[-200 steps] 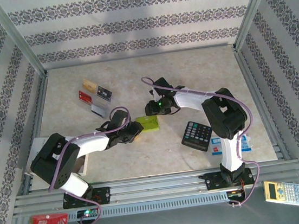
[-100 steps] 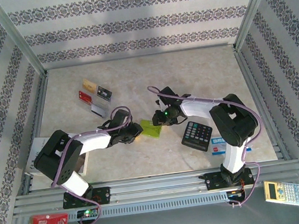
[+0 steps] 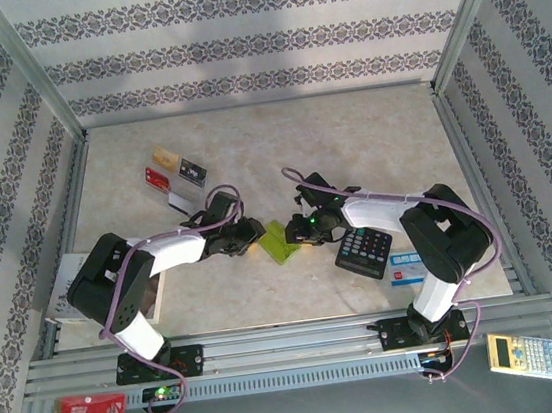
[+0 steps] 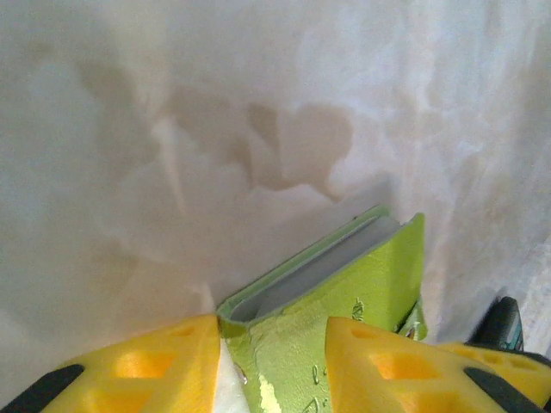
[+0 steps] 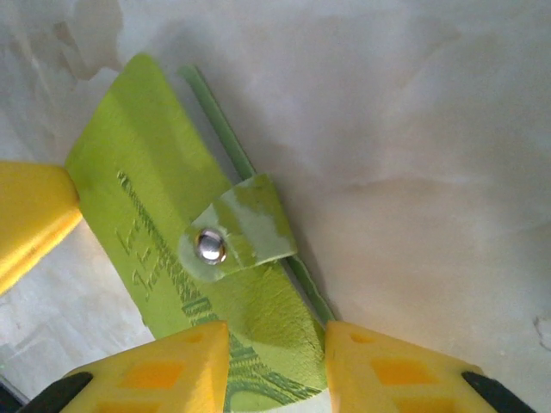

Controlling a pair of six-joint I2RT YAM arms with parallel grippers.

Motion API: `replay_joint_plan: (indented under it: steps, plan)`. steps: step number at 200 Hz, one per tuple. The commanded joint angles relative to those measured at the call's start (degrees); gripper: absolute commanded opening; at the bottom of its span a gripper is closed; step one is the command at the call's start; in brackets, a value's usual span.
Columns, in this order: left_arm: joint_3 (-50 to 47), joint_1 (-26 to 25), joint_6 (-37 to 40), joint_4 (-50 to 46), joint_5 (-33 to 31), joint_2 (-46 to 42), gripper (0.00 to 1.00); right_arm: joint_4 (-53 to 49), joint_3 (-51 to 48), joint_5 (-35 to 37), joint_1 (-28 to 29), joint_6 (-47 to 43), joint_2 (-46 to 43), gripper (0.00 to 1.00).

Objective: Take the credit cards out of the card holder

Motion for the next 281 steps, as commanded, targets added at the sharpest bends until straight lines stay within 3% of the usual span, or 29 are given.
replay_joint_plan:
  steps: [1,34,91,151,210,281]
  plan:
    - [-1.01,0.58,0.86,-0.92,-3.52,-4.14,0.38,1.05,-1.89,1.15,0.02,2.15,-3.31,0.35]
    - [-5.78,-0.27,-3.25,1.45,-1.06,-8.14,0.39,1.7,-3.08,-0.11,-0.07,2.67,-3.0,0.34]
    - [-6.0,-2.48,-5.76,7.28,3.38,-3.31,0.38,2.43,-3.44,-1.65,0.52,3.9,-0.66,0.33]
    - [-5.86,-2.49,-5.46,8.04,4.23,-0.54,0.38,6.66,-2.82,-10.68,2.02,1.5,0.63,0.32]
    - [-4.86,-2.31,-3.18,6.81,4.9,0.29,0.34,5.43,-3.16,-1.55,-2.29,-1.99,-5.08,0.32]
    - [-3.8,-2.31,-0.46,6.2,5.95,0.6,0.31,3.25,4.44,0.12,-2.42,-3.99,3.8,0.28]
